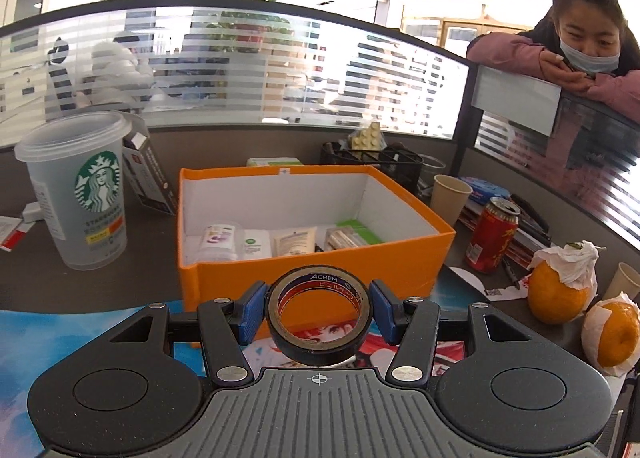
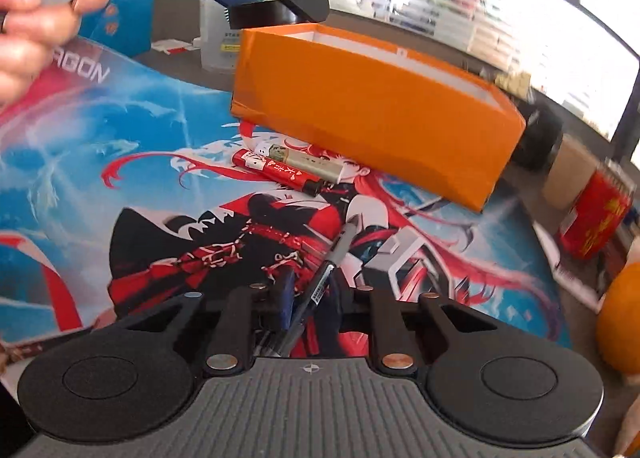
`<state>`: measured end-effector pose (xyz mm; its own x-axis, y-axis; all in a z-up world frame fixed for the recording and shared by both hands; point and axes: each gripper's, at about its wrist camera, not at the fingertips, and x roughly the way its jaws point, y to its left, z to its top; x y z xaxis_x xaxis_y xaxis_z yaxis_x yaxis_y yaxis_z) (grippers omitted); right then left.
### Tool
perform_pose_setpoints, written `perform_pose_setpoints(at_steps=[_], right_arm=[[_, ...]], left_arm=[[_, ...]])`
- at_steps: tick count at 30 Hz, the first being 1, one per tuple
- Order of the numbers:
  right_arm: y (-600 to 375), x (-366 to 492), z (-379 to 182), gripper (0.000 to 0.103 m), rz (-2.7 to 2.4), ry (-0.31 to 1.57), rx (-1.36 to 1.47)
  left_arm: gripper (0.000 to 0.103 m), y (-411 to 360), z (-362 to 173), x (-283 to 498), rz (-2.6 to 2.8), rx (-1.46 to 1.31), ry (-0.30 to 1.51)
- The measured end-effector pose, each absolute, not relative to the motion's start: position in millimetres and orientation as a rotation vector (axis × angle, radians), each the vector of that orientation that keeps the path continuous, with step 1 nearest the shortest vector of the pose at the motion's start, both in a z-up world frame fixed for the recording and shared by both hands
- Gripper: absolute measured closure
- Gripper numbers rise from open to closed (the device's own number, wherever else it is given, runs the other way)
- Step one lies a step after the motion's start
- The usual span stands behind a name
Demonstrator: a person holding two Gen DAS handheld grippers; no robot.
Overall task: Organize rigid objects
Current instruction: 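Carry the tape roll with the left tool while the right tool carries the pen to the box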
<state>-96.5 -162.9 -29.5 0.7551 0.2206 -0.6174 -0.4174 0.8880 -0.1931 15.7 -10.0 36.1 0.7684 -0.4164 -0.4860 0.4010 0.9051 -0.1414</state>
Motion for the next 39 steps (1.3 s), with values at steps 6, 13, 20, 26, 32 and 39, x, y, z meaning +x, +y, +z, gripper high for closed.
perform_pose_setpoints(at_steps=[6,13,20,26,32,39], right_arm=[[-189.9,-80.6,-24.9,0.094,0.381,0.678,-0.14],[-211.2,-63.3,0.6,0.094,0.437,0.682,0.084],[-220.6,-38.1,53.8,0.094,0.42,0.542,0.052],[-226.3,-1.0,82.5,0.094,0.399,0.478,-0.024],[-231.2,67.6,93.5,0.094,0.449,0.533,0.021],[-222.3,143.3,71.2,0.094,0.47,0.668,0.079]], left_arm=[[0.049,9.6,37.8,20.8,-0.434,-0.053,0.539],[0.049,17.2,49.5,29.1,-0.431,-0.05,0.528],[0.049,22.2,76.4,56.6,-0.396,-0.045,0.489],[0.049,16.1,80.6,82.1,-0.389,-0.043,0.517],[0.049,-5.3,73.8,125.9,-0.381,-0.031,0.574],[0.049,-31.2,37.4,175.7,-0.344,0.004,0.691]])
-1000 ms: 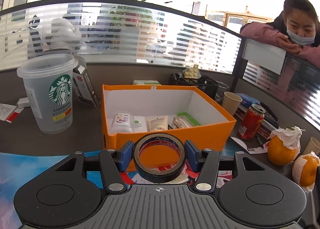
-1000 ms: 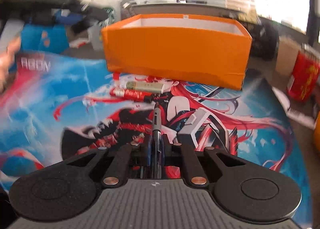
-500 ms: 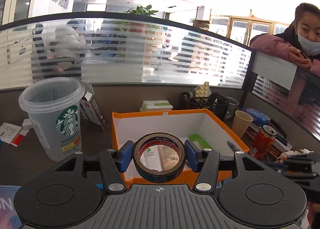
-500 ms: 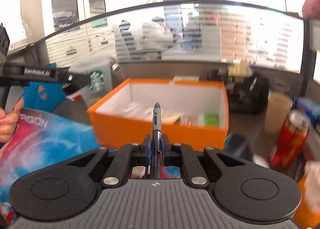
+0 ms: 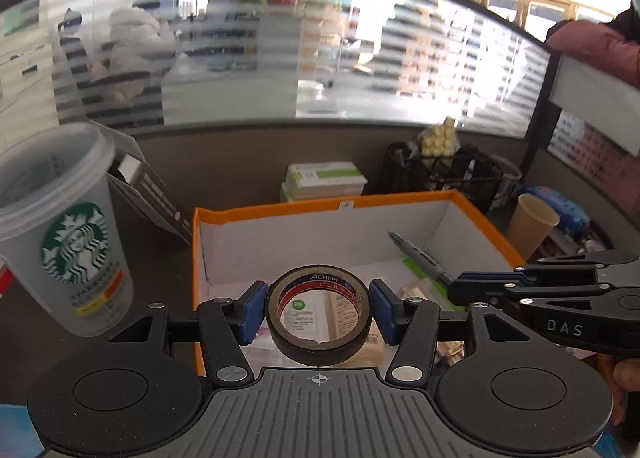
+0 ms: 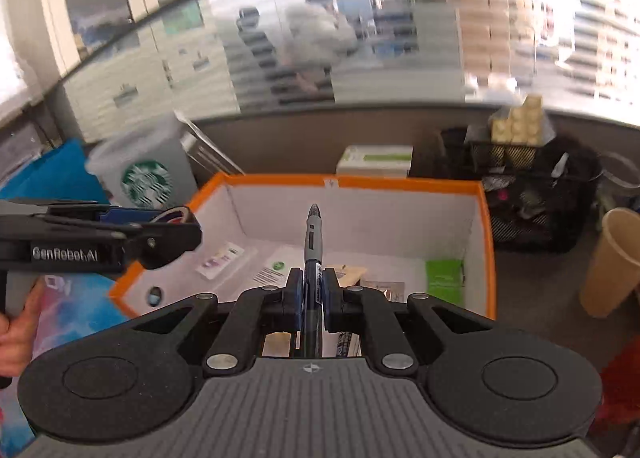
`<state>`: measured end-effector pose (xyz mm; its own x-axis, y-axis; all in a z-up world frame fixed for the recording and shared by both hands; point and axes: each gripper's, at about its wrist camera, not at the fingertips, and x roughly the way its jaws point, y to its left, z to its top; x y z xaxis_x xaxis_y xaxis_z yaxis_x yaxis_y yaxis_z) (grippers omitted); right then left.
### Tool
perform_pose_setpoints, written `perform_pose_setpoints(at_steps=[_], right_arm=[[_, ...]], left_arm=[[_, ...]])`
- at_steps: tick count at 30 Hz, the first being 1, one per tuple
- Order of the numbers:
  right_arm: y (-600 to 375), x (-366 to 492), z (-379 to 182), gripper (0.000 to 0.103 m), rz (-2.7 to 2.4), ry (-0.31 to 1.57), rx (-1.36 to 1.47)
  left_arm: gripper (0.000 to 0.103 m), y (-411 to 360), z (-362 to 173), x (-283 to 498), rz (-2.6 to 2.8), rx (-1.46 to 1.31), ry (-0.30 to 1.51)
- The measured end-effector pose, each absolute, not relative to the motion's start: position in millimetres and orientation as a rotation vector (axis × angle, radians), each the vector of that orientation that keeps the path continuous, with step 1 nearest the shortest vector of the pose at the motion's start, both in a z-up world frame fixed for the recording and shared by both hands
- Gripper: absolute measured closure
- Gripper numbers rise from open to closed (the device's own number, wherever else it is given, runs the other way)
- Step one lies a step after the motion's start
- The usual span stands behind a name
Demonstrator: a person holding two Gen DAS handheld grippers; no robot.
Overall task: Organize rigid objects
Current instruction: 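Carry the tape roll with the left tool while the right tool carries the pen to the box, then open the left tool releasing the tape roll while the right tool releases the pen in the box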
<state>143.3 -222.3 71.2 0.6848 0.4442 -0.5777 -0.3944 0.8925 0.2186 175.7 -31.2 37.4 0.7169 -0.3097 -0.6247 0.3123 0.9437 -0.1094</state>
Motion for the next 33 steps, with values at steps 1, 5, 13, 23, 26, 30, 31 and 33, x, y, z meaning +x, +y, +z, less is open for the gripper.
perform_pose_setpoints(at_steps=[1,5,13,23,26,30,31,33], right_arm=[[-219.9,149.8,65.2,0.094,0.469,0.685,0.076],[-211.3,165.1,49.1,0.094,0.46,0.73,0.051],[-205.0,176.2,35.1,0.094,0.443,0.77,0.009],[-200.2,176.4,25.6,0.094,0.429,0.805,-0.04],[-200.1,176.8,24.1,0.094,0.428,0.811,-0.045],[-199.9,177.7,22.4,0.094,0.419,0.813,-0.061],[-200.0,178.4,22.7,0.094,0.418,0.814,-0.063],[-199.3,178.5,22.8,0.094,0.416,0.812,-0.072]], left_arm=[[0.049,-34.7,31.8,180.3,-0.344,0.011,0.705],[0.049,-47.8,13.1,189.6,-0.348,0.047,0.752],[0.049,-60.9,-4.7,195.7,-0.344,0.109,0.789],[0.049,-74.3,-12.2,199.1,-0.344,0.177,0.807],[0.049,-78.6,-17.2,200.1,-0.348,0.183,0.818],[0.049,-80.4,-17.5,200.5,-0.346,0.185,0.813],[0.049,-80.3,-17.5,200.7,-0.346,0.185,0.813],[0.049,-80.9,-17.6,201.1,-0.345,0.186,0.812]])
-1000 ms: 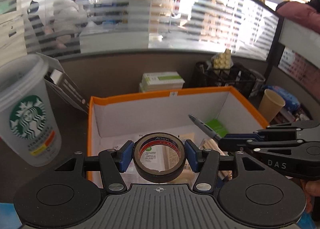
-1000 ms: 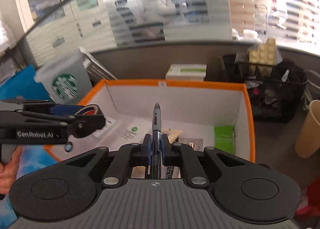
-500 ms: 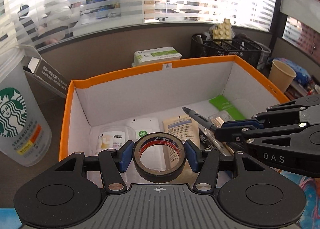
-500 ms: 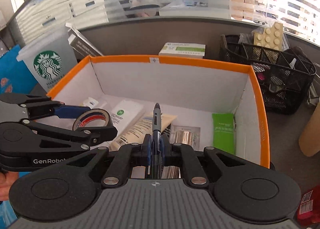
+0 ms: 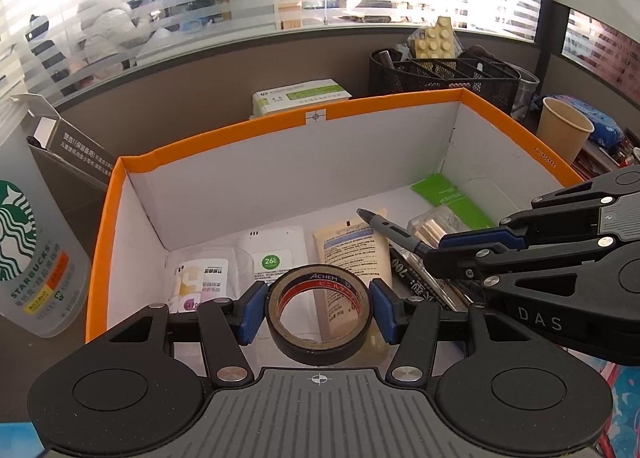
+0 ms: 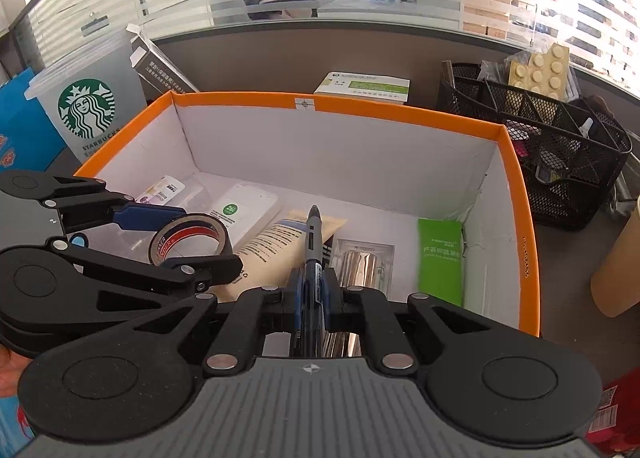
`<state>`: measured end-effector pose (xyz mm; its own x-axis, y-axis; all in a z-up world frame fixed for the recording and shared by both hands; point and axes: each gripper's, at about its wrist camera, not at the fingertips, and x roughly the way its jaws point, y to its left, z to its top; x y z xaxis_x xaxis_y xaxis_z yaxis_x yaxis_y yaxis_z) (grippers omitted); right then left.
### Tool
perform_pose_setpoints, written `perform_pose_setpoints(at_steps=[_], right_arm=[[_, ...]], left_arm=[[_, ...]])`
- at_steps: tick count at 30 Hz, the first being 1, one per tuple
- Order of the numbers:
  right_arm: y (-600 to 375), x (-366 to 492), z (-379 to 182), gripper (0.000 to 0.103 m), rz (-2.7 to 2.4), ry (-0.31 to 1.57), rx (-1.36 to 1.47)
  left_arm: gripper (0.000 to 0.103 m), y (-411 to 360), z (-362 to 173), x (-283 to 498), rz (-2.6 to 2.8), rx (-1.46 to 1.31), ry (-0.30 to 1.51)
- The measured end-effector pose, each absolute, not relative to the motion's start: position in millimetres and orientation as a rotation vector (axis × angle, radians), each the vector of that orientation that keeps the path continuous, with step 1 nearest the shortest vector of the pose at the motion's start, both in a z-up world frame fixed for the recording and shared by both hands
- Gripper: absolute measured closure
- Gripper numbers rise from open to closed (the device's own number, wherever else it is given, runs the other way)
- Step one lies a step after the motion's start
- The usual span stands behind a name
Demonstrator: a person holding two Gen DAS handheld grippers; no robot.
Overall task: Organize rigid objects
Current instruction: 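Open the left tool releasing the tape roll while the right tool releases the pen in the box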
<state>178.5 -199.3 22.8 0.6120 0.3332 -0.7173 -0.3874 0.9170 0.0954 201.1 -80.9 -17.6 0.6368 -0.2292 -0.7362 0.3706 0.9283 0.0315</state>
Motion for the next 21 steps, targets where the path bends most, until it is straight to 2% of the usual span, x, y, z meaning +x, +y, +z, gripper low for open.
perform_pose_setpoints(at_steps=[21], right_arm=[[-191.3,182.3,21.7,0.093,0.386,0.788,-0.134]], left_arm=[[0.048,-82.8,-17.3,202.0,-0.312,0.2,0.799]])
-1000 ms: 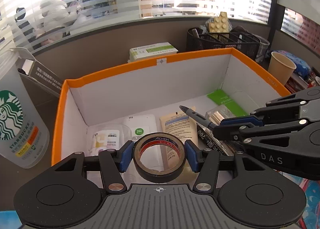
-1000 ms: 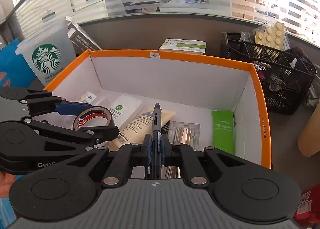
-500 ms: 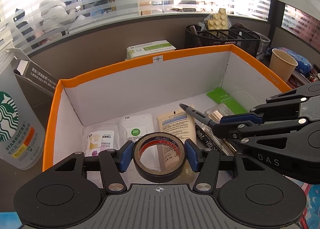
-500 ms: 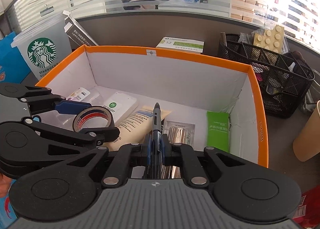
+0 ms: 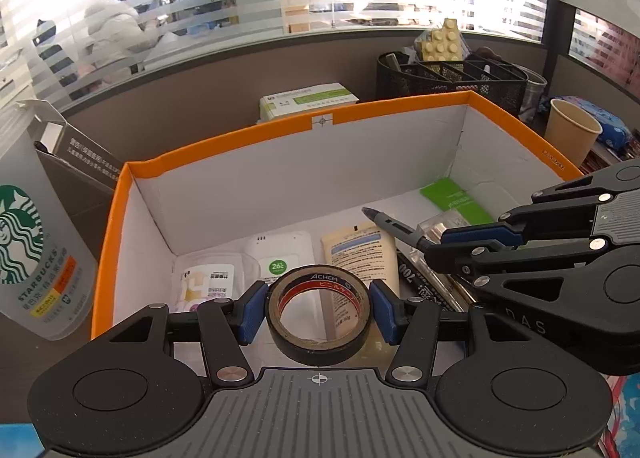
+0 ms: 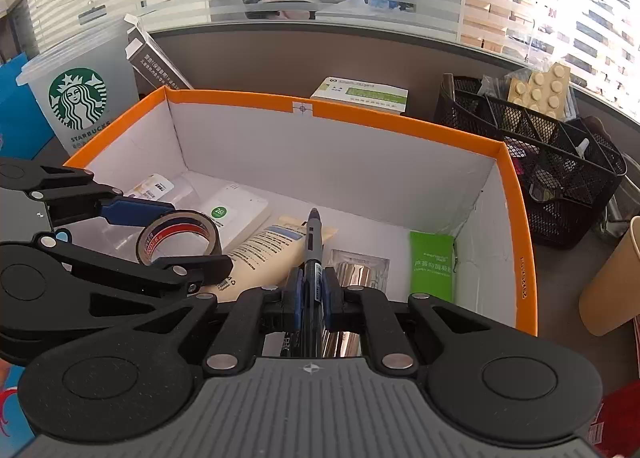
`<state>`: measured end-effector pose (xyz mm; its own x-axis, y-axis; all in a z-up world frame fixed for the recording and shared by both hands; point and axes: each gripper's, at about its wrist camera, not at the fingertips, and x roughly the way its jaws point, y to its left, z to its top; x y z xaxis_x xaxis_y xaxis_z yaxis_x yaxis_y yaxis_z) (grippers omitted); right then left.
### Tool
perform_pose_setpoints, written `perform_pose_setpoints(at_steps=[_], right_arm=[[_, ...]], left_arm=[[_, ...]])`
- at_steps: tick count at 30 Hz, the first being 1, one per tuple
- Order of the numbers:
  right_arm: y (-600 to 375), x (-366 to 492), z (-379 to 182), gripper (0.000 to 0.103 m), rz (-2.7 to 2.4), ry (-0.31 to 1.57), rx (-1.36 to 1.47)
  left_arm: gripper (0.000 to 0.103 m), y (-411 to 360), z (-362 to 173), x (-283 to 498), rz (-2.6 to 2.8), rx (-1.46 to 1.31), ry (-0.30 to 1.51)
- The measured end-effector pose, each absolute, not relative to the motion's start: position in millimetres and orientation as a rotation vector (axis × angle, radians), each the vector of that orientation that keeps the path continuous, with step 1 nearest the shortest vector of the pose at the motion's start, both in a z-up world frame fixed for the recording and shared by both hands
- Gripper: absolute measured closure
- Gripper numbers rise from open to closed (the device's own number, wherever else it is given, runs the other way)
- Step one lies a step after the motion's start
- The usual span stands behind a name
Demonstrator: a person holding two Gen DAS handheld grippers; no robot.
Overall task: Organize rigid objects
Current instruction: 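Open the left tool releasing the tape roll while the right tool releases the pen in the box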
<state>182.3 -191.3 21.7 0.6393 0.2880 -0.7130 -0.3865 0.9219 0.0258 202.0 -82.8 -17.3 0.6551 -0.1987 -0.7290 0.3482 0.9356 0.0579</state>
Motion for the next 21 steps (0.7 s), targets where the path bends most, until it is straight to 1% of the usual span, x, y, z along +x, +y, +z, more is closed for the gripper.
perform_pose_setpoints(at_steps=[2,4,5,7,10,14,16,18,21], right_arm=[[-191.3,182.6,21.4,0.093,0.385,0.787,-0.137],[-192.3,182.6,21.5,0.093,0.382,0.789,-0.13],[-193.2,182.7,21.8,0.091,0.38,0.79,-0.125],[-195.6,182.3,23.1,0.088,0.371,0.786,-0.119],[-198.3,180.1,27.7,0.082,0.358,0.77,-0.122],[-202.5,176.3,37.7,0.068,0.337,0.746,-0.124],[-205.2,173.1,44.5,0.062,0.326,0.73,-0.122],[-207.7,169.1,51.4,0.055,0.319,0.713,-0.121],[-210.9,160.1,61.7,0.048,0.315,0.687,-0.119]], left_arm=[[0.047,-82.7,-17.4,202.1,-0.307,0.198,0.801],[0.041,-82.6,-16.8,201.8,-0.294,0.2,0.798],[0.039,-82.3,-16.5,201.8,-0.29,0.2,0.795],[0.032,-80.9,-15.3,201.6,-0.287,0.196,0.793],[0.026,-79.2,-11.0,199.5,-0.274,0.199,0.783],[0.02,-75.6,0.9,194.4,-0.262,0.192,0.76],[0.014,-73.3,7.9,191.1,-0.252,0.189,0.747],[0.011,-70.4,14.9,186.7,-0.251,0.182,0.732],[0.007,-67.8,24.7,177.0,-0.252,0.18,0.706]])
